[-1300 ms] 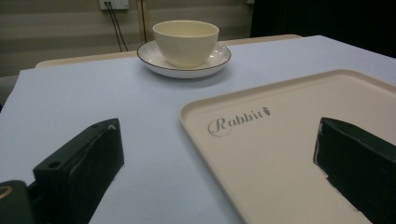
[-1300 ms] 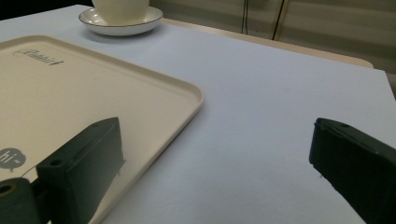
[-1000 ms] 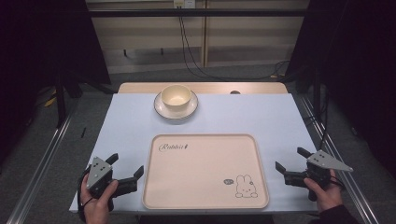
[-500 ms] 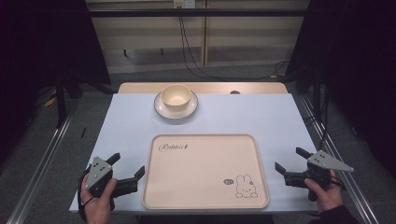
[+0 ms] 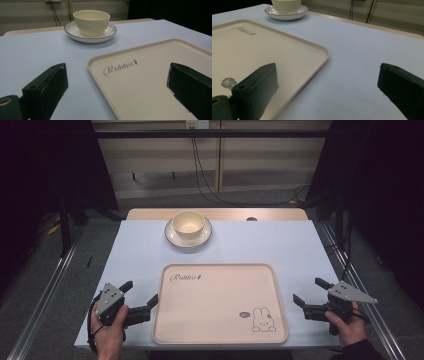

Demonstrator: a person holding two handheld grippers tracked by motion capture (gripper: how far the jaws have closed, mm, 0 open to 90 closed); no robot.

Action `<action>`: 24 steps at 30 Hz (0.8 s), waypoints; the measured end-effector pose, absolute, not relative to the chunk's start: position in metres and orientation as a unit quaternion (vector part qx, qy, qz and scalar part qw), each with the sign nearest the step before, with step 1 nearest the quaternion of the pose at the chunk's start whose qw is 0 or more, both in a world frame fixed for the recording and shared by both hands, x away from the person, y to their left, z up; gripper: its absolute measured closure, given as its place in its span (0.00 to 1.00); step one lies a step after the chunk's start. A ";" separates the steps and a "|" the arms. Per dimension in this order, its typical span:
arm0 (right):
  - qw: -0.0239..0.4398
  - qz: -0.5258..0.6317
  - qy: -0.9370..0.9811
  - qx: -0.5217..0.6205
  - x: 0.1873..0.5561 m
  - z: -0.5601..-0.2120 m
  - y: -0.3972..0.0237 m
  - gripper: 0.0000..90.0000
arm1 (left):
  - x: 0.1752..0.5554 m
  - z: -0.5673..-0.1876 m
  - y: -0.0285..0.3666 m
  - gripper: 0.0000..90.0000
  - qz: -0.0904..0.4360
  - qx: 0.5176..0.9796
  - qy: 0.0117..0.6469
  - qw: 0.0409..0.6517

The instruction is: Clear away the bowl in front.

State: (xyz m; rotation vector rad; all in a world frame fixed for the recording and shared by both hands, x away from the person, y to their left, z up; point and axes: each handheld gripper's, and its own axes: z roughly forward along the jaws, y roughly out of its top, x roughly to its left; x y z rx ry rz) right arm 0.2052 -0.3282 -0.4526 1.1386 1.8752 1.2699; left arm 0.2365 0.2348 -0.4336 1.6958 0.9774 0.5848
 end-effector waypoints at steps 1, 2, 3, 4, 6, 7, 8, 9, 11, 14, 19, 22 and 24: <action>0.299 0.484 0.701 0.429 0.205 -0.452 -0.328 0.03 | 0.239 -0.433 0.235 0.04 0.245 0.708 0.407 0.523; 0.300 0.485 0.701 0.428 0.205 -0.452 -0.328 0.03 | 0.240 -0.432 0.235 0.04 0.242 0.710 0.403 0.524; 0.300 0.485 0.701 0.428 0.205 -0.452 -0.328 0.03 | 0.240 -0.432 0.235 0.04 0.242 0.710 0.403 0.524; 0.299 0.486 0.702 0.427 0.205 -0.452 -0.328 0.03 | 0.244 -0.431 0.233 0.04 0.241 0.710 0.402 0.526; 0.298 0.485 0.702 0.427 0.205 -0.451 -0.328 0.03 | 0.248 -0.430 0.231 0.04 0.240 0.710 0.401 0.526; 0.297 0.488 0.702 0.426 0.205 -0.451 -0.327 0.03 | 0.250 -0.430 0.230 0.04 0.238 0.712 0.399 0.526; 0.299 0.487 0.702 0.424 0.205 -0.452 -0.327 0.03 | 0.251 -0.429 0.228 0.04 0.240 0.713 0.400 0.524; 0.293 0.489 0.703 0.425 0.205 -0.452 -0.327 0.02 | 0.253 -0.429 0.227 0.04 0.238 0.714 0.398 0.525; 0.290 0.491 0.703 0.424 0.205 -0.452 -0.327 0.02 | 0.257 -0.428 0.224 0.04 0.235 0.715 0.397 0.526; 0.290 0.493 0.704 0.420 0.205 -0.452 -0.327 0.01 | 0.261 -0.426 0.221 0.04 0.236 0.716 0.394 0.525; 0.289 0.493 0.707 0.416 0.205 -0.452 -0.327 0.01 | 0.265 -0.423 0.221 0.04 0.237 0.714 0.394 0.529; 0.291 0.491 0.707 0.417 0.205 -0.452 -0.326 0.01 | 0.269 -0.422 0.219 0.05 0.236 0.714 0.391 0.531; 0.291 0.492 0.708 0.416 0.205 -0.452 -0.326 0.01 | 0.272 -0.421 0.218 0.05 0.237 0.717 0.385 0.530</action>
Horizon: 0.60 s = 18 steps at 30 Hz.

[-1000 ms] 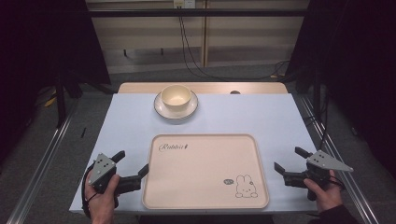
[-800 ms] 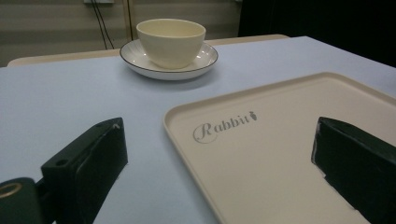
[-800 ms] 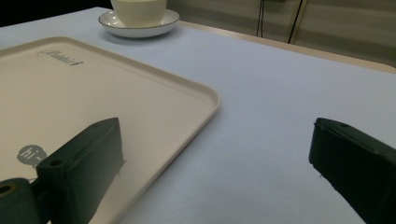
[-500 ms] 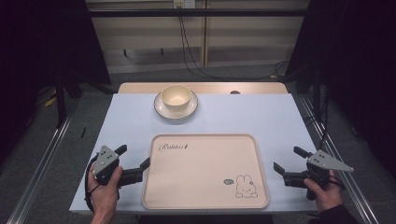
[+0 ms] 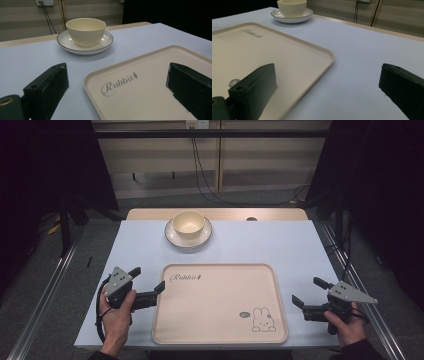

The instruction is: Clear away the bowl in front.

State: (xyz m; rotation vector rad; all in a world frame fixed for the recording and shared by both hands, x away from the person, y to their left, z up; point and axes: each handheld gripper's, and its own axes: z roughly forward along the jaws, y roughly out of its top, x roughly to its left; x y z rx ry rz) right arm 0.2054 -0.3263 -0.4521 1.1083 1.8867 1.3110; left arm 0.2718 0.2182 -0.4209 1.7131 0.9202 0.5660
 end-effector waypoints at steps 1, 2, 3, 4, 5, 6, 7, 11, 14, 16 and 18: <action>0.287 0.494 0.708 0.416 0.205 -0.452 -0.326 0.01 | 0.273 -0.420 0.218 0.05 0.241 0.723 0.380 0.525; 0.290 0.495 0.706 0.416 0.205 -0.451 -0.327 0.01 | 0.273 -0.420 0.218 0.05 0.241 0.723 0.380 0.525; 0.289 0.496 0.705 0.415 0.205 -0.451 -0.327 0.01 | 0.275 -0.420 0.218 0.05 0.236 0.724 0.379 0.526; 0.291 0.496 0.704 0.416 0.205 -0.451 -0.327 0.01 | 0.277 -0.421 0.218 0.05 0.231 0.726 0.377 0.527; 0.291 0.496 0.703 0.417 0.205 -0.451 -0.327 0.01 | 0.278 -0.421 0.218 0.05 0.230 0.728 0.374 0.526; 0.290 0.497 0.704 0.416 0.205 -0.451 -0.327 0.01 | 0.279 -0.422 0.217 0.05 0.232 0.728 0.377 0.523; 0.290 0.497 0.704 0.416 0.205 -0.451 -0.327 0.01 | 0.279 -0.422 0.217 0.05 0.232 0.728 0.377 0.523; 0.291 0.497 0.703 0.417 0.205 -0.451 -0.327 0.01 | 0.288 -0.423 0.218 0.05 0.233 0.728 0.380 0.521; 0.289 0.496 0.705 0.415 0.205 -0.451 -0.327 0.01 | 0.295 -0.423 0.218 0.05 0.237 0.730 0.378 0.518; 0.290 0.495 0.706 0.415 0.206 -0.452 -0.327 0.01 | 0.300 -0.423 0.217 0.05 0.243 0.731 0.375 0.515; 0.289 0.495 0.707 0.414 0.206 -0.452 -0.327 0.01 | 0.302 -0.423 0.217 0.05 0.244 0.733 0.371 0.515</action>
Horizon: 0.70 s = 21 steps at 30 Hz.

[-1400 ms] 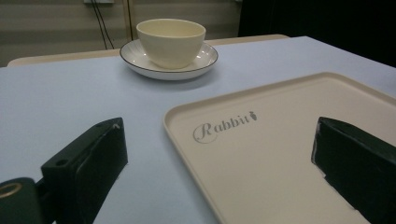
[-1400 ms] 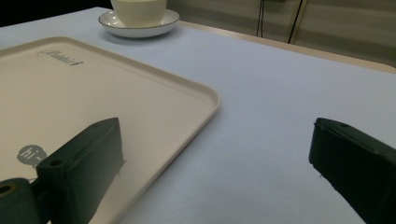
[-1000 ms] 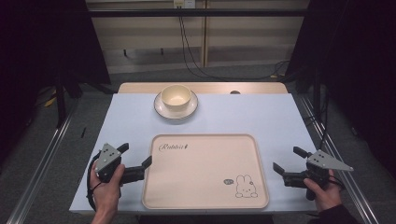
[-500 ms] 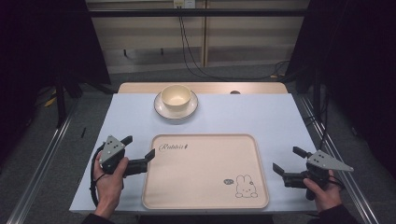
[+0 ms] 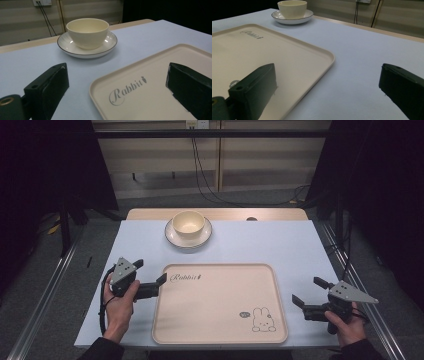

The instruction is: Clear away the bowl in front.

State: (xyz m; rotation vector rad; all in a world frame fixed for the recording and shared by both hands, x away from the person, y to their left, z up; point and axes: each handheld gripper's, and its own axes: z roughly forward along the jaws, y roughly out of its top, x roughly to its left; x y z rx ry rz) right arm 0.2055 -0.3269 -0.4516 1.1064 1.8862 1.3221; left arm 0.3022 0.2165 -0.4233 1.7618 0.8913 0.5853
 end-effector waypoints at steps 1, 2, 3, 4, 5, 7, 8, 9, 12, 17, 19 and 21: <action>0.289 0.496 0.705 0.416 0.205 -0.451 -0.327 0.01 | 0.304 -0.423 0.215 0.05 0.243 0.736 0.370 0.513; 0.289 0.495 0.705 0.416 0.205 -0.451 -0.327 0.01 | 0.309 -0.423 0.213 0.05 0.238 0.739 0.364 0.514; 0.290 0.494 0.706 0.415 0.205 -0.452 -0.327 0.01 | 0.311 -0.423 0.212 0.05 0.238 0.741 0.362 0.513; 0.290 0.494 0.706 0.415 0.205 -0.452 -0.327 0.01 | 0.311 -0.423 0.212 0.05 0.238 0.741 0.362 0.513; 0.288 0.497 0.706 0.415 0.205 -0.451 -0.327 0.01 | 0.317 -0.421 0.209 0.05 0.240 0.743 0.360 0.511; 0.289 0.495 0.706 0.416 0.205 -0.451 -0.327 0.01 | 0.319 -0.421 0.208 0.06 0.242 0.742 0.362 0.509; 0.289 0.496 0.706 0.415 0.205 -0.451 -0.327 0.01 | 0.325 -0.421 0.205 0.06 0.238 0.745 0.363 0.507; 0.289 0.496 0.706 0.415 0.205 -0.451 -0.327 0.01 | 0.328 -0.420 0.203 0.06 0.238 0.747 0.364 0.502; 0.289 0.495 0.706 0.415 0.205 -0.451 -0.327 0.01 | 0.336 -0.417 0.200 0.05 0.239 0.745 0.359 0.509; 0.289 0.496 0.706 0.415 0.205 -0.452 -0.327 0.01 | 0.348 -0.415 0.195 0.05 0.232 0.747 0.362 0.507; 0.290 0.495 0.706 0.414 0.205 -0.452 -0.327 0.01 | 0.353 -0.415 0.194 0.05 0.239 0.745 0.359 0.509; 0.289 0.494 0.707 0.415 0.206 -0.452 -0.327 0.01 | 0.358 -0.415 0.192 0.05 0.234 0.750 0.359 0.504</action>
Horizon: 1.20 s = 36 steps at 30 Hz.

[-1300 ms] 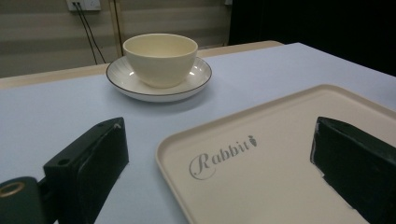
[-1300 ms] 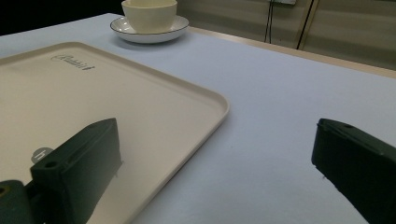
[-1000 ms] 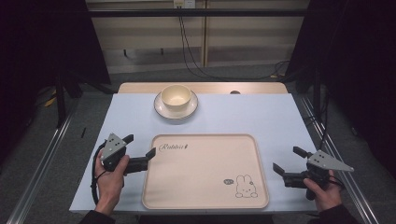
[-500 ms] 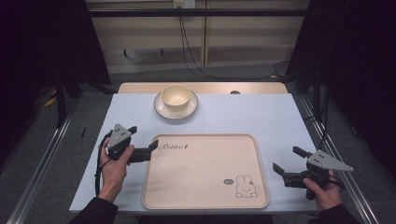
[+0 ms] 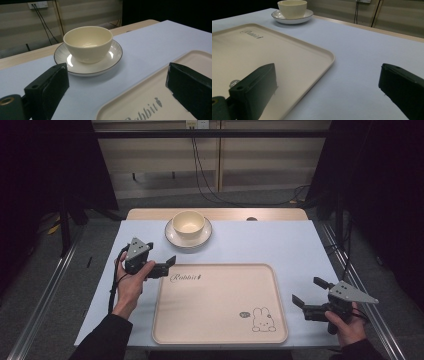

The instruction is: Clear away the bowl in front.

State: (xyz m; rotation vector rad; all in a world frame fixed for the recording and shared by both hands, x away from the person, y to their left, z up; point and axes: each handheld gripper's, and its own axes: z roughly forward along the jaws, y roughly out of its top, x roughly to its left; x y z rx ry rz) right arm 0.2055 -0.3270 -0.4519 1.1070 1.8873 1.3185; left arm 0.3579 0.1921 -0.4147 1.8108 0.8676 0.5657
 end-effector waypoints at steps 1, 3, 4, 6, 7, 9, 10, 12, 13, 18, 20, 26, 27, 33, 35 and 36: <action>0.290 0.494 0.707 0.415 0.206 -0.452 -0.327 0.01 | 0.360 -0.415 0.192 0.05 0.237 0.751 0.359 0.501; 0.289 0.494 0.708 0.414 0.205 -0.452 -0.327 0.01 | 0.366 -0.415 0.190 0.05 0.234 0.749 0.362 0.504; 0.289 0.495 0.708 0.413 0.205 -0.452 -0.327 0.01 | 0.369 -0.415 0.190 0.05 0.234 0.745 0.364 0.507; 0.288 0.495 0.708 0.413 0.205 -0.452 -0.327 0.01 | 0.376 -0.415 0.190 0.05 0.242 0.750 0.365 0.496; 0.288 0.494 0.709 0.413 0.205 -0.452 -0.327 0.01 | 0.379 -0.416 0.190 0.05 0.239 0.748 0.366 0.499; 0.289 0.495 0.708 0.413 0.205 -0.452 -0.327 0.01 | 0.385 -0.416 0.189 0.06 0.241 0.752 0.366 0.492; 0.288 0.495 0.708 0.413 0.206 -0.452 -0.327 0.01 | 0.387 -0.416 0.188 0.05 0.241 0.750 0.368 0.494; 0.289 0.494 0.708 0.413 0.206 -0.452 -0.327 0.01 | 0.392 -0.416 0.187 0.06 0.240 0.748 0.371 0.495; 0.288 0.495 0.708 0.412 0.205 -0.452 -0.327 0.01 | 0.392 -0.416 0.187 0.05 0.240 0.748 0.371 0.495; 0.286 0.494 0.708 0.416 0.205 -0.452 -0.327 0.01 | 0.405 -0.413 0.183 0.05 0.235 0.750 0.372 0.493; 0.287 0.493 0.708 0.415 0.205 -0.452 -0.327 0.01 | 0.409 -0.413 0.182 0.05 0.236 0.749 0.375 0.493; 0.288 0.494 0.708 0.414 0.206 -0.452 -0.327 0.01 | 0.427 -0.412 0.178 0.05 0.233 0.749 0.382 0.488; 0.287 0.494 0.709 0.413 0.206 -0.452 -0.327 0.01 | 0.430 -0.412 0.177 0.05 0.234 0.752 0.381 0.484; 0.283 0.495 0.710 0.413 0.205 -0.453 -0.327 0.01 | 0.445 -0.409 0.170 0.05 0.233 0.754 0.386 0.478; 0.283 0.494 0.711 0.413 0.205 -0.453 -0.327 0.01 | 0.455 -0.409 0.166 0.06 0.236 0.751 0.400 0.470; 0.284 0.493 0.711 0.414 0.205 -0.453 -0.327 0.01 | 0.455 -0.409 0.166 0.06 0.236 0.751 0.400 0.470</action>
